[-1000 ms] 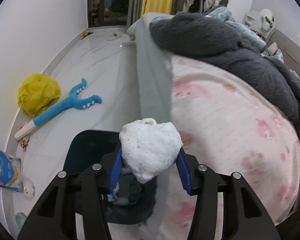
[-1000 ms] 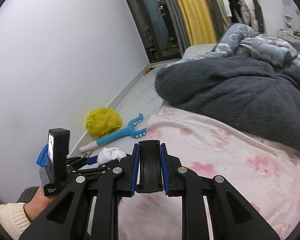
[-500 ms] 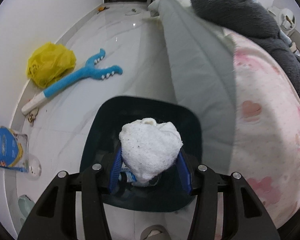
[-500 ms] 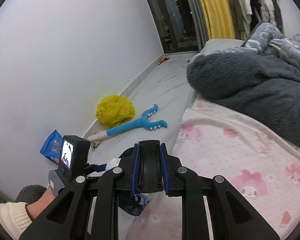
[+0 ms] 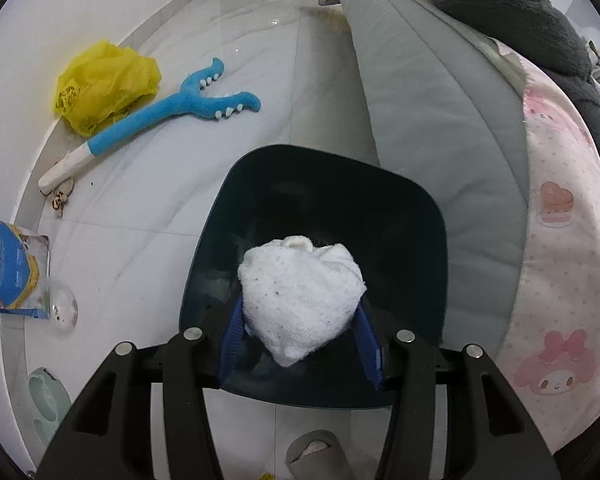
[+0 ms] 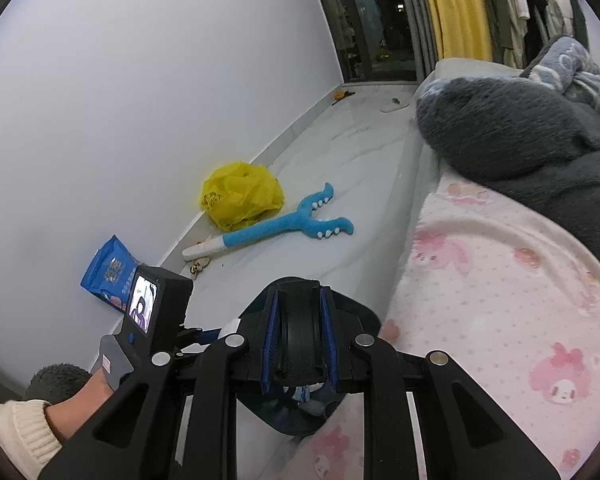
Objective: Collect trash
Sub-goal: 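Open the left tool to drop the tissue while the right tool drops the strap into the bin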
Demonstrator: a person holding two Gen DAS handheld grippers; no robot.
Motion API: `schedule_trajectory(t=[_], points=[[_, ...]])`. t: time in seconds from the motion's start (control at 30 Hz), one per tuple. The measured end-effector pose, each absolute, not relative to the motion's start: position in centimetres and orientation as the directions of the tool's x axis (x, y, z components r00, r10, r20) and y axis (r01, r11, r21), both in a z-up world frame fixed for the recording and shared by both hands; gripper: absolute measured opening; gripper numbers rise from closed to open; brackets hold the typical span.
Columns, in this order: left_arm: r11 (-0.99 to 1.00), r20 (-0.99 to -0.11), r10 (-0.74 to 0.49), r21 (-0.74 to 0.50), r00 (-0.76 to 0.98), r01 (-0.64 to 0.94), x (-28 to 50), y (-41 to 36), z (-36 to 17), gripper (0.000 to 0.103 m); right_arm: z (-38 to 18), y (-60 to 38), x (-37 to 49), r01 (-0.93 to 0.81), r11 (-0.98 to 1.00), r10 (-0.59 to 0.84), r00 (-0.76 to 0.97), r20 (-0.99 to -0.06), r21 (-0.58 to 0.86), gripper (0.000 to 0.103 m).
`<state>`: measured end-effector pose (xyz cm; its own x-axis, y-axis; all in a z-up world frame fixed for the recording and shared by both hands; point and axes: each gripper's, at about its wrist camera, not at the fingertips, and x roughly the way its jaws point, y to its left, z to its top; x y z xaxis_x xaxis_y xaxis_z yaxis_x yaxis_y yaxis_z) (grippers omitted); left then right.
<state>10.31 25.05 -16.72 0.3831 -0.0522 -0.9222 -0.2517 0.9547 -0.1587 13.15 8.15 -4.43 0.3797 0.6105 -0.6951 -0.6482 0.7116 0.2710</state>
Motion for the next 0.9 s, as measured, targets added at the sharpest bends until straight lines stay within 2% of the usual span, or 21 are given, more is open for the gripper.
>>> schedule_trajectory(t=[0.1, 0.2, 0.33, 0.73, 0.9], points=[[0.952, -0.926, -0.057, -0.162, 0.372, -0.258, 10.2, 25.6, -17.1, 0.061, -5.4, 9.1, 13.5, -0.646, 0.704, 0.615, 0.349, -0.707, 0.295, 0.020], [0.949, -0.921, -0.080, -0.187, 0.381, -0.254, 9.9, 26.3, -17.1, 0.074, -6.5, 10.1, 13.9, -0.638, 0.709, 0.602, 0.325, -0.729, 0.302, 0.020], [0.947, -0.908, -0.091, -0.206, 0.410, -0.245, 9.4, 26.9, -16.4, 0.080, -8.0, 11.6, 14.4, -0.632, 0.713, 0.587, 0.300, -0.752, 0.304, 0.020], [0.943, -0.856, -0.045, -0.206, 0.516, -0.260, 7.5, 29.3, -13.7, 0.081, -13.0, 16.2, 14.1, -0.622, 0.729, 0.502, 0.202, -0.841, 0.285, 0.020], [0.941, -0.800, -0.036, -0.229, 0.600, -0.248, 6.5, 30.0, -11.4, 0.081, -15.4, 17.6, 14.4, -0.616, 0.740, 0.459, 0.168, -0.872, 0.271, 0.020]])
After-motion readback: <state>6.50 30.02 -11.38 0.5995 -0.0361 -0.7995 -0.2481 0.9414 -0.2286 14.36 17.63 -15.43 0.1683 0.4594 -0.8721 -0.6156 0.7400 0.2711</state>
